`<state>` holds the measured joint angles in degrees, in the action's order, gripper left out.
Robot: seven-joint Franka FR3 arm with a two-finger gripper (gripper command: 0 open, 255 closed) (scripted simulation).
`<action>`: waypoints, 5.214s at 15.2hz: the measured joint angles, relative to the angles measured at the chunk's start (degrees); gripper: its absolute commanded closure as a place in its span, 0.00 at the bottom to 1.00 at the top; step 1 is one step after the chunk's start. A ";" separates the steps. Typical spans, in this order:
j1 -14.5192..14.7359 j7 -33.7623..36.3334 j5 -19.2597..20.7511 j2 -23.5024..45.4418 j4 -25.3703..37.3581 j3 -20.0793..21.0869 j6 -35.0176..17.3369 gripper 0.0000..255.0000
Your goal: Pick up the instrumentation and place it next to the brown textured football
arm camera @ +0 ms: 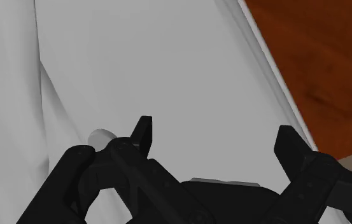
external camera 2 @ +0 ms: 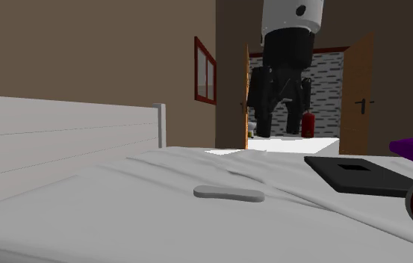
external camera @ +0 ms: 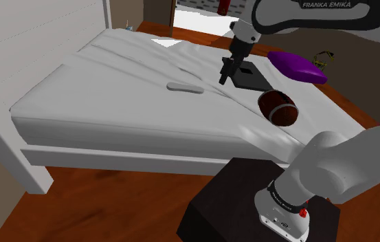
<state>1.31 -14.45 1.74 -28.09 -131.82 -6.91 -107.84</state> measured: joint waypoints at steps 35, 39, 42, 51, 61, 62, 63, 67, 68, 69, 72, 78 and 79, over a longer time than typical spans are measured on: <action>-3.25 -45.43 -10.18 61.22 45.24 -4.67 -10.46 0.00; -3.23 -45.43 -10.19 61.19 45.12 -4.67 -10.57 1.00; -3.23 -45.43 -10.19 61.20 45.10 -4.66 -10.58 1.00; -3.25 -45.38 -10.11 60.94 45.62 -4.72 -9.79 1.00; -3.18 -44.82 -9.43 58.40 49.28 -5.09 -3.68 1.00; -3.11 -44.68 -9.35 58.14 49.72 -5.10 -2.99 1.00; -3.17 -44.70 -9.32 58.08 50.22 -5.13 -2.43 1.00; -3.26 -44.57 -9.11 57.28 52.23 -5.27 0.35 1.00; -3.29 -44.53 -9.10 57.31 52.85 -5.27 0.94 1.00; -3.38 -44.55 -9.07 57.29 53.70 -5.31 1.81 1.00; -3.38 -44.26 -8.96 57.11 55.84 -5.33 4.11 1.00; -3.61 -44.07 -8.82 56.66 59.60 -5.44 8.29 1.00; -3.65 -44.01 -8.83 56.75 60.43 -5.43 9.05 1.00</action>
<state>-2.33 -58.47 -7.09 28.66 -71.39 -12.34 -98.79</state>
